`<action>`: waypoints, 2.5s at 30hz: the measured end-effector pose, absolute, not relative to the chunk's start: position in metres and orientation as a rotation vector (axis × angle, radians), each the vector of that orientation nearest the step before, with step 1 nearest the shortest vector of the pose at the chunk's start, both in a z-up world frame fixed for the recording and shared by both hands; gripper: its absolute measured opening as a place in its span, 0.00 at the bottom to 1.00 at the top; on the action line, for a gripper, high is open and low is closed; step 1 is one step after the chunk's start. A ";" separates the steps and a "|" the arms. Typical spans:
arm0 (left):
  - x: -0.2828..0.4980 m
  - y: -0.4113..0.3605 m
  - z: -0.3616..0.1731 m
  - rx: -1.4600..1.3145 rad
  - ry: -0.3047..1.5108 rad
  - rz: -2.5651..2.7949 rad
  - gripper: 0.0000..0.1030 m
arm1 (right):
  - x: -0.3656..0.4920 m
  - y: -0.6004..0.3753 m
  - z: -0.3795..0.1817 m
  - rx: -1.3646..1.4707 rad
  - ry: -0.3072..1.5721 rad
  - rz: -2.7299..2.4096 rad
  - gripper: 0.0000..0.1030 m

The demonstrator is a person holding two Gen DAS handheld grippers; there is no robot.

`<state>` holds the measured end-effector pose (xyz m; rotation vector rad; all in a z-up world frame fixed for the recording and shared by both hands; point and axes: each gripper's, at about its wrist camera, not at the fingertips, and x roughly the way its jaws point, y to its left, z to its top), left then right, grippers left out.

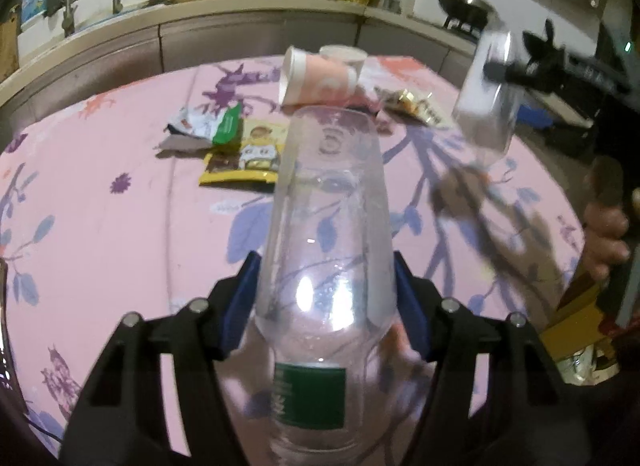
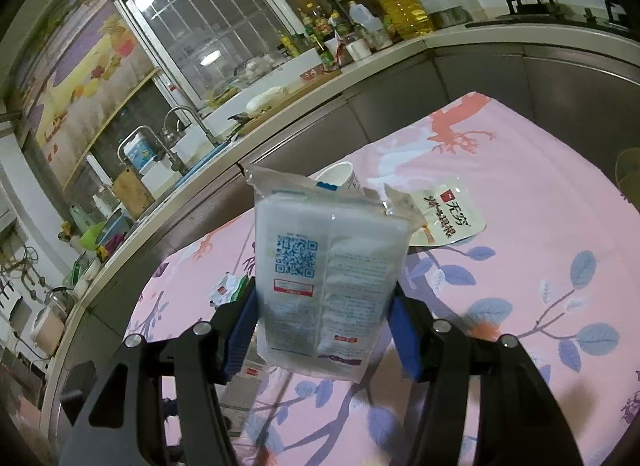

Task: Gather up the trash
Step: 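Hold the clear bottle with the left gripper while the right gripper grasps the white tissue pack, then carry the clear bottle and white tissue pack with both grippers toward the beige bin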

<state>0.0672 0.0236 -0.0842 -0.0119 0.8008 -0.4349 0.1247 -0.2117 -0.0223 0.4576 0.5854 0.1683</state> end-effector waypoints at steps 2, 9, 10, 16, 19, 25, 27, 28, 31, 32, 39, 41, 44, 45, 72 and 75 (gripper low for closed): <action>0.061 0.027 -0.076 -0.033 0.775 -0.452 0.60 | 0.119 -0.214 -0.022 0.453 0.579 0.166 0.56; 0.056 0.028 -0.058 -0.100 0.746 -0.503 0.60 | 0.106 -0.232 -0.021 0.466 0.560 0.133 0.56; 0.056 0.026 -0.057 -0.104 0.746 -0.507 0.60 | 0.103 -0.236 -0.022 0.473 0.559 0.124 0.56; 0.055 0.016 -0.051 -0.100 0.736 -0.525 0.60 | 0.096 -0.256 -0.030 0.514 0.574 0.088 0.56; 0.055 0.013 -0.050 -0.097 0.736 -0.533 0.60 | 0.094 -0.262 -0.033 0.526 0.578 0.083 0.56; 0.057 0.002 -0.045 -0.080 0.732 -0.549 0.60 | 0.089 -0.272 -0.036 0.544 0.573 0.082 0.56; 0.058 -0.003 -0.044 -0.072 0.730 -0.557 0.60 | 0.088 -0.275 -0.037 0.548 0.570 0.081 0.56; 0.058 -0.006 -0.043 -0.066 0.729 -0.562 0.60 | 0.087 -0.276 -0.037 0.550 0.568 0.080 0.56; 0.060 -0.013 -0.041 -0.051 0.728 -0.577 0.60 | 0.084 -0.283 -0.036 0.559 0.560 0.071 0.56; 0.060 -0.016 -0.041 -0.047 0.727 -0.581 0.60 | 0.083 -0.284 -0.037 0.562 0.558 0.067 0.56; 0.067 -0.030 -0.039 -0.029 0.728 -0.615 0.60 | 0.077 -0.297 -0.039 0.582 0.554 0.049 0.56; 0.071 -0.035 -0.037 -0.025 0.727 -0.630 0.60 | 0.076 -0.299 -0.039 0.586 0.552 0.045 0.56; 0.078 -0.044 -0.032 -0.018 0.724 -0.661 0.60 | 0.074 -0.303 -0.038 0.590 0.547 0.036 0.56; 0.081 -0.047 -0.031 -0.013 0.722 -0.671 0.60 | 0.073 -0.305 -0.038 0.592 0.544 0.033 0.56; 0.202 -0.408 -0.005 0.169 0.795 -1.117 0.60 | 0.030 -0.558 -0.053 0.675 0.358 -0.458 0.57; 0.212 -0.441 -0.018 0.183 0.839 -1.128 0.61 | 0.037 -0.574 -0.068 0.700 0.384 -0.462 0.57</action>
